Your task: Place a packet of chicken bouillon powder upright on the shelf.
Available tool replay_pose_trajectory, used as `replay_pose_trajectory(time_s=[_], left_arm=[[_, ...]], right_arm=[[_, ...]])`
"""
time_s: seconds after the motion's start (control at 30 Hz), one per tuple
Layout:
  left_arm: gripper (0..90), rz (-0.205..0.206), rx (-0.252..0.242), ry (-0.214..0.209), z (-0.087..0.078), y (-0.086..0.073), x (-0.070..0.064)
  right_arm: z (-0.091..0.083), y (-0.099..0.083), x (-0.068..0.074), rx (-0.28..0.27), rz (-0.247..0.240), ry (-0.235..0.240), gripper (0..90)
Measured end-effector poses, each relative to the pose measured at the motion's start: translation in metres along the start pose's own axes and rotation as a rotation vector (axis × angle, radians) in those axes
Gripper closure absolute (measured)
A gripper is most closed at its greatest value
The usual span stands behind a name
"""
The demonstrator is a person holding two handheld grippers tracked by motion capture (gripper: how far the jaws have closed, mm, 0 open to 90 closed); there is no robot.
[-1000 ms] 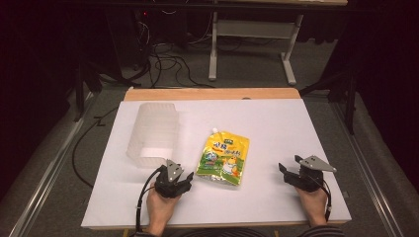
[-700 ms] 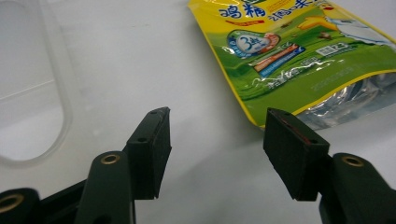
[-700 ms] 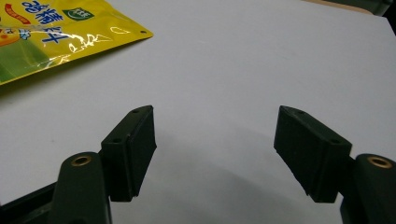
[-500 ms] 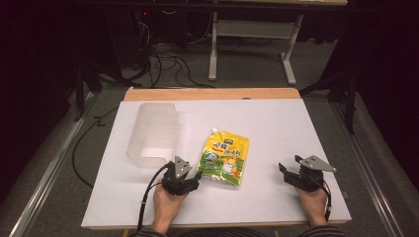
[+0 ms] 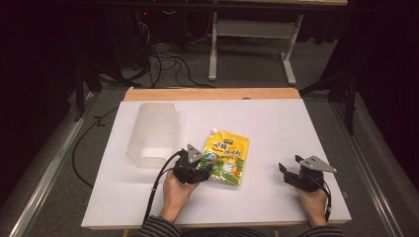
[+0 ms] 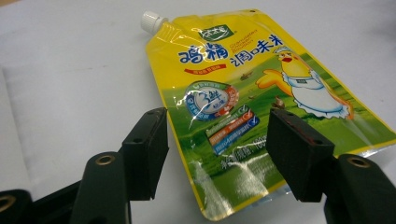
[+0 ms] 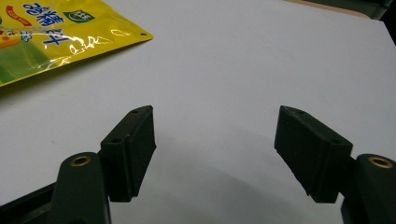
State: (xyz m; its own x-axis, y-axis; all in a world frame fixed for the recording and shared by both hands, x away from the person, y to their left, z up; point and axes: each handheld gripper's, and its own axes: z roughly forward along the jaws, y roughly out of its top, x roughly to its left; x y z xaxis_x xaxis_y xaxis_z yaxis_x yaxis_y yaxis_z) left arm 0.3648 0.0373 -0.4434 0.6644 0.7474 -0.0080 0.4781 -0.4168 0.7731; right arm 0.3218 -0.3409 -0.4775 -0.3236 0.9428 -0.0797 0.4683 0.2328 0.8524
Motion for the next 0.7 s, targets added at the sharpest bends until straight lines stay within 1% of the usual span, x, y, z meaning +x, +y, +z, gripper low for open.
replay_pose_trajectory(time_s=[0.07,0.1,0.13,0.2,0.27,0.3,0.37,0.47,0.5,0.6,0.7], left_arm=[[39.0,-0.001,0.01,-0.001,0.003,0.005,0.0],[38.7,-0.001,0.01,-0.001,0.003,0.005,0.0],[38.1,-0.007,0.025,-0.003,0.006,0.01,0.001],[37.9,-0.017,0.031,-0.006,0.009,0.015,0.003],[37.7,-0.036,0.039,-0.019,0.013,0.019,0.006],[37.4,-0.041,0.056,-0.014,0.015,0.022,0.007],[37.4,-0.049,0.075,-0.019,0.019,0.027,0.009],[37.1,-0.059,0.09,-0.022,0.025,0.033,0.011],[37.0,-0.06,0.097,-0.023,0.027,0.036,0.012],[36.4,-0.071,0.108,-0.03,0.032,0.042,0.014],[34.8,-0.104,0.14,-0.045,0.041,0.049,0.02]], right_arm=[[0.0,0.0,0.0,0.0,0.001,0.001,29.7],[0.0,0.0,0.0,0.0,0.001,0.001,29.7],[0.0,0.0,0.0,-0.001,0.0,0.002,29.7],[0.0,0.0,0.0,0.0,-0.001,0.001,29.7],[0.0,0.0,0.0,-0.001,-0.001,0.001,29.7],[0.0,0.0,0.0,-0.001,0.0,0.0,29.6],[0.0,0.0,0.0,-0.005,-0.004,-0.001,29.7],[0.0,0.0,0.001,-0.001,0.002,0.0,29.7],[0.0,0.0,0.0,-0.005,-0.006,0.001,29.7],[0.0,0.0,0.0,-0.006,-0.006,0.001,29.7],[-0.001,0.0,0.0,-0.005,-0.002,0.003,29.6]])
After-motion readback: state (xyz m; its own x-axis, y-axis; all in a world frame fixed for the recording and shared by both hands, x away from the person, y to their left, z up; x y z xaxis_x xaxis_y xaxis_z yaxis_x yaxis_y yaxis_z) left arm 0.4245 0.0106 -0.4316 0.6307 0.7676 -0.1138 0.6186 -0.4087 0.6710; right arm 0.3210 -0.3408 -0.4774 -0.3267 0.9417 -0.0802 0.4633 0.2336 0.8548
